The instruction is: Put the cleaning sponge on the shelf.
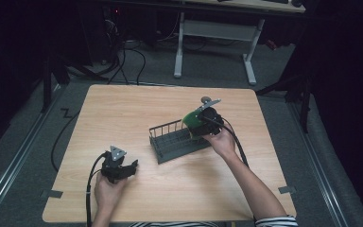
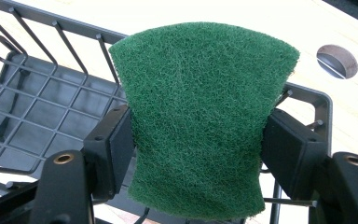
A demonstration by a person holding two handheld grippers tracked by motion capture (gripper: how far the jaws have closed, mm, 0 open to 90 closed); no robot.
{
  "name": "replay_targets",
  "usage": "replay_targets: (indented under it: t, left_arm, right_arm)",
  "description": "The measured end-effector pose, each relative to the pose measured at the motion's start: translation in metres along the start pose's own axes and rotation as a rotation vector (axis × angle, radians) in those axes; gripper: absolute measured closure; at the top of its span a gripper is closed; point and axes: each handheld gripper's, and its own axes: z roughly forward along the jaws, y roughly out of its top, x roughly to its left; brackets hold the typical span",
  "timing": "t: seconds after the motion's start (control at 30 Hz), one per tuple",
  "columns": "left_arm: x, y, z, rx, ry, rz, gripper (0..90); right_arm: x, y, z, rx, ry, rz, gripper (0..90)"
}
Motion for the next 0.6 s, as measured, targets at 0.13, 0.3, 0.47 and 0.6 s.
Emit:
replay_targets:
  t: [0.13, 0.3, 0.47, 0.6]
  left_arm:
    - [0.0, 0.0, 0.0, 0.0, 0.0, 0.0, 32.8]
    - [0.0, 0.0, 0.0, 0.0, 0.0, 0.0, 32.8]
    - [0.0, 0.0, 0.0, 0.0, 0.0, 0.0, 32.8]
    - [0.0, 0.0, 0.0, 0.0, 0.0, 0.0, 32.8]
  right_arm:
    - [-0.002, 0.0, -0.001, 0.006, 0.015, 0.008, 29.1]
    - [-0.004, -0.003, -0.001, 0.026, 0.018, 0.011, 25.4]
    - [-0.008, -0.005, -0.008, -0.008, 0.044, 0.039, 22.4]
    - [-0.012, -0.007, -0.017, -0.047, 0.051, 0.056, 21.9]
